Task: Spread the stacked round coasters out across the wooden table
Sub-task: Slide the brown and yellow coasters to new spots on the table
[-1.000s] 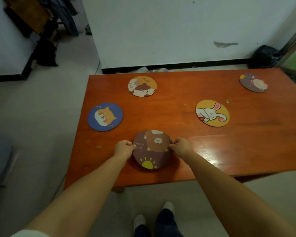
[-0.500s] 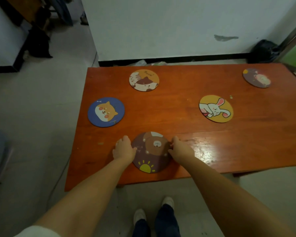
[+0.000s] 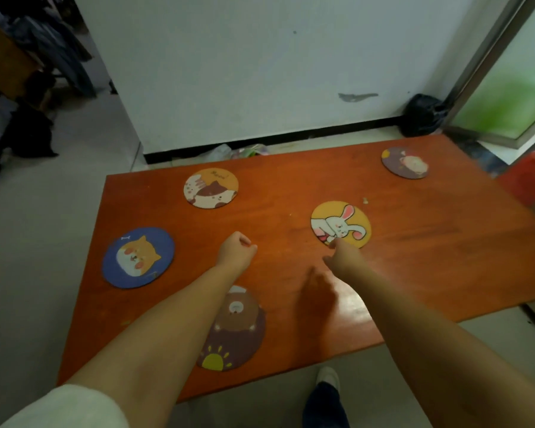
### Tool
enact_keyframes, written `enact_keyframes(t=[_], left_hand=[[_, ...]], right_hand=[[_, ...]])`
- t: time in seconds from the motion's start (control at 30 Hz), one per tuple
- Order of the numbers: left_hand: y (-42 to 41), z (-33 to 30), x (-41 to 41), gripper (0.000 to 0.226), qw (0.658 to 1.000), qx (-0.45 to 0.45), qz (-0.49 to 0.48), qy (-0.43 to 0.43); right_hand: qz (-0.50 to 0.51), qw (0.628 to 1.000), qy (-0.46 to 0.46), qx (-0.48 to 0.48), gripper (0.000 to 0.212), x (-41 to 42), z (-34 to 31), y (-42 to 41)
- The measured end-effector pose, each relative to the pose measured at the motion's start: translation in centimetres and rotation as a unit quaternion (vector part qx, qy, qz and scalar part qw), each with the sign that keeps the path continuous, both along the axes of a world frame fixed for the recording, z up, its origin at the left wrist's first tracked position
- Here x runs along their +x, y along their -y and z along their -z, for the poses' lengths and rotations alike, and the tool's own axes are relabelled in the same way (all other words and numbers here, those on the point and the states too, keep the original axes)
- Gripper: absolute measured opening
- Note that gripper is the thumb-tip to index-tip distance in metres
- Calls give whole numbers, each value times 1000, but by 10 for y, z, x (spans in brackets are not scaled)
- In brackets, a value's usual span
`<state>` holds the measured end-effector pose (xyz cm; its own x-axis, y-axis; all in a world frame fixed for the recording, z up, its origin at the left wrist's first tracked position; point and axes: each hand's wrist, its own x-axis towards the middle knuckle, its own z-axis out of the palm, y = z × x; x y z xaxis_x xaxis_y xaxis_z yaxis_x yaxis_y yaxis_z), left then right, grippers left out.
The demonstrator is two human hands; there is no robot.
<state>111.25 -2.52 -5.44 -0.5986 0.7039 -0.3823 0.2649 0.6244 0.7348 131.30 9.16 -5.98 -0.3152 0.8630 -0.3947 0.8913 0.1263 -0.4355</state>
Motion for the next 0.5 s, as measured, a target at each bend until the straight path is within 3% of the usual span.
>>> enact_keyframes(t=[0.3,0.5], left_hand=[[-129,16,67,27,997,-57,-46,-1],[-180,40,92,27,986,-123,-108,-3]], right_hand=[[15,1000,3,-23,31,63,19,-139],[11,998,11,-54,41,69,36,-195]])
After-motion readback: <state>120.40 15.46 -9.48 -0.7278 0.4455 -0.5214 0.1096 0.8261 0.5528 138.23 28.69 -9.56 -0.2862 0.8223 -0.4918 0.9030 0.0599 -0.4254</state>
